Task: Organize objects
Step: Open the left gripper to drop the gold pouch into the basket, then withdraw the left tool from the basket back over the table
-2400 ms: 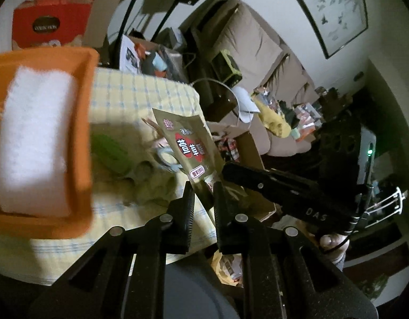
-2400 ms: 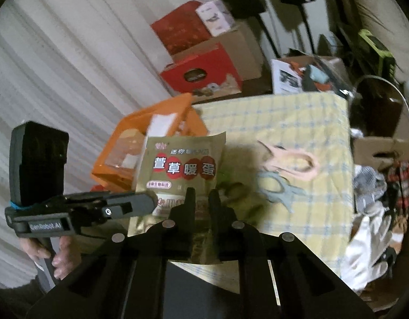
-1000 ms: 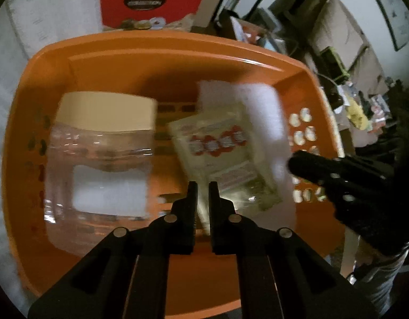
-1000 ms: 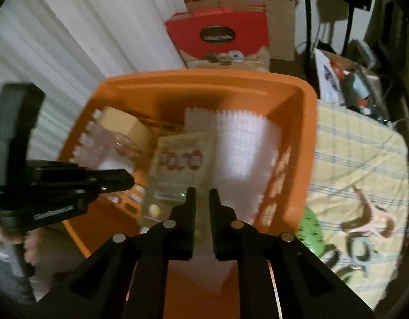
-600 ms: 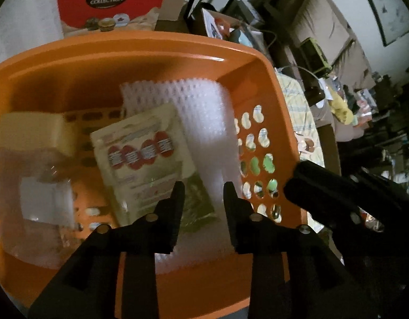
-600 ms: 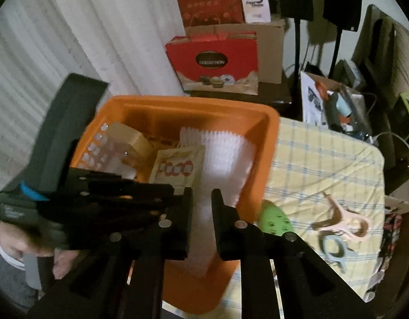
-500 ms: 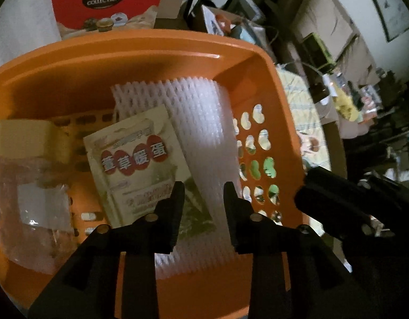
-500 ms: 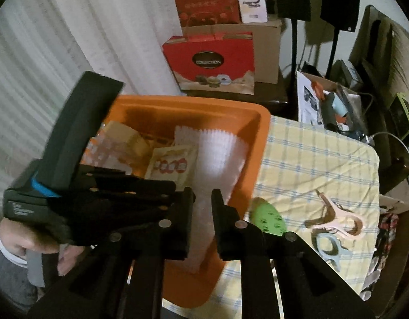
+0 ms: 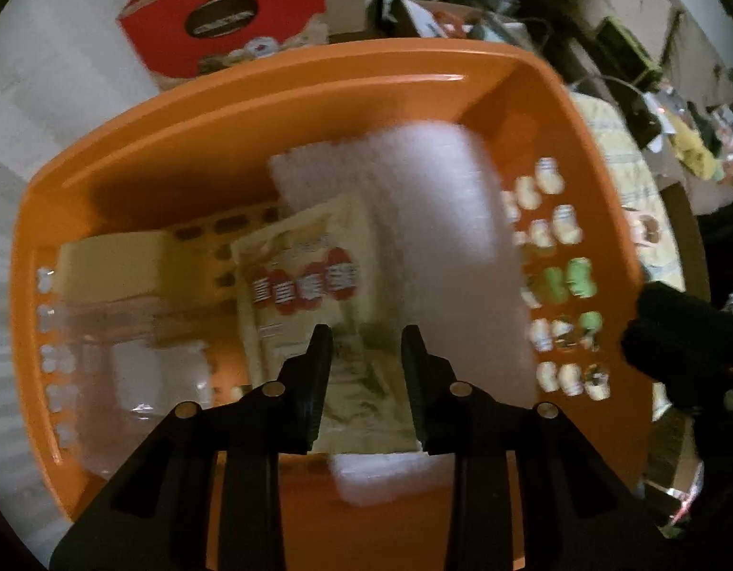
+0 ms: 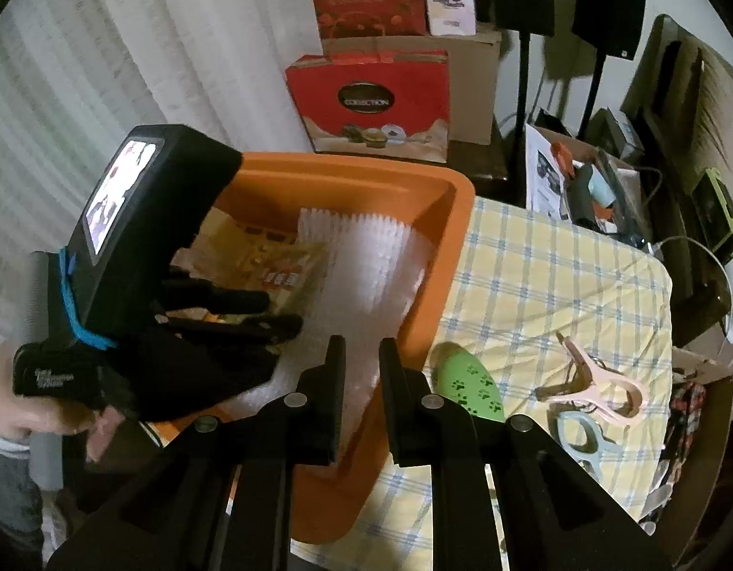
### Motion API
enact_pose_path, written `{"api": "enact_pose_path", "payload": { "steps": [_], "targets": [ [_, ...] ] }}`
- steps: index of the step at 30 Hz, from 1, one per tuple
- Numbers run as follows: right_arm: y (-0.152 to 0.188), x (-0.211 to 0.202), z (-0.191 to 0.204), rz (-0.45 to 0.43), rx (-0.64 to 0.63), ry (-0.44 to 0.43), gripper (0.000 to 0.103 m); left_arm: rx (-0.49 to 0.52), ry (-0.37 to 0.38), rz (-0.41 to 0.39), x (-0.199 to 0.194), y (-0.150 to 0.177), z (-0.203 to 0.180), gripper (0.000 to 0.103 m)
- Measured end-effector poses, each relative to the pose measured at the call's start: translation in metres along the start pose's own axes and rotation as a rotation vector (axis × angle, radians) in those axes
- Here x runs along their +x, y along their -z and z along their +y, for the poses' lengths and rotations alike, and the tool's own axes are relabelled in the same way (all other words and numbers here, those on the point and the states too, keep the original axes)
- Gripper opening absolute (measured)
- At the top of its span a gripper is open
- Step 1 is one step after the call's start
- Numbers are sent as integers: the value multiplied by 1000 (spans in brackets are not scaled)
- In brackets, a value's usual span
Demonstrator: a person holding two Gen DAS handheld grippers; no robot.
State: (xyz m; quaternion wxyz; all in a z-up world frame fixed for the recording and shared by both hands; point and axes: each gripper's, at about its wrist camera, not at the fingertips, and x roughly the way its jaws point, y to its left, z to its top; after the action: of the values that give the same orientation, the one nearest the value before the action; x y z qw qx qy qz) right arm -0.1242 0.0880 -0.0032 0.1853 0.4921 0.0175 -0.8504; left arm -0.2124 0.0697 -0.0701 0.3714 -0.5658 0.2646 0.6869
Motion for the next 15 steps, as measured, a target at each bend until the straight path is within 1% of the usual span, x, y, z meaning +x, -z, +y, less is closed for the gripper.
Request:
{"api": "enact_pose_path", "payload": {
  "steps": [6, 8, 11, 13, 15],
  "targets": [
    [0, 3, 8, 7, -13, -1, 15, -55, -10, 13, 1, 10, 40, 28],
    [0, 4, 11, 8, -18, -6, 15, -74, 0, 9, -1, 12, 49, 28],
    [1, 4, 14, 8, -24, -12, 15, -112, 52, -7, -7, 13, 62, 28],
    [2, 4, 15, 7, -28, -13, 15, -139, 115, -24, -17, 13, 71, 27],
    [3, 3, 16, 7, -32, -15, 15, -160, 175, -61, -32, 14, 79, 29]
  ]
}}
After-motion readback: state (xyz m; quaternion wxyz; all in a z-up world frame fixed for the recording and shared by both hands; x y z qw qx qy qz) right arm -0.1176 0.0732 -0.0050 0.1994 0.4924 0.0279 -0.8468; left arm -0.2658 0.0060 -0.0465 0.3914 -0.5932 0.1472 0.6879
